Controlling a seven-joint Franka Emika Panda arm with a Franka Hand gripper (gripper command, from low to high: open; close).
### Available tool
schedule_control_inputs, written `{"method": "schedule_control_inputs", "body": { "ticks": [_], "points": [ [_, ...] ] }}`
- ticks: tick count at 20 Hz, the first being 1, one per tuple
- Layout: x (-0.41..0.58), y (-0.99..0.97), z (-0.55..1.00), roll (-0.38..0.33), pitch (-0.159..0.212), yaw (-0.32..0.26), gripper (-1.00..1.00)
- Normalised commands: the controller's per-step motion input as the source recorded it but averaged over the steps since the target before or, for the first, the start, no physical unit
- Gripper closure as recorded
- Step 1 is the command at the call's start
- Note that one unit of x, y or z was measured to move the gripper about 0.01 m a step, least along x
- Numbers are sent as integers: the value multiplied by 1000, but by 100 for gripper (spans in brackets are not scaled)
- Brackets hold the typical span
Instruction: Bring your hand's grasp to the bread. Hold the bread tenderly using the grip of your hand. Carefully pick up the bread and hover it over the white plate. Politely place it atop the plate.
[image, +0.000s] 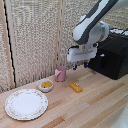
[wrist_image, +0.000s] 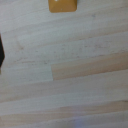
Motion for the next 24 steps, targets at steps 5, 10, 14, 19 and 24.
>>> {"method": "schedule_control_inputs", "body": {
  "ticks": [5,10,14,19,24],
  "points": [
    [2,-2,-446,-10,42,0,-100],
    [65,0,-236,-15,12,1,-100],
    [157,-3,-179,-1,0,5,-100],
    [265,-14,-196,0,0,2,-100],
    [306,0,-194,0,0,10,-100]
  ]
}}
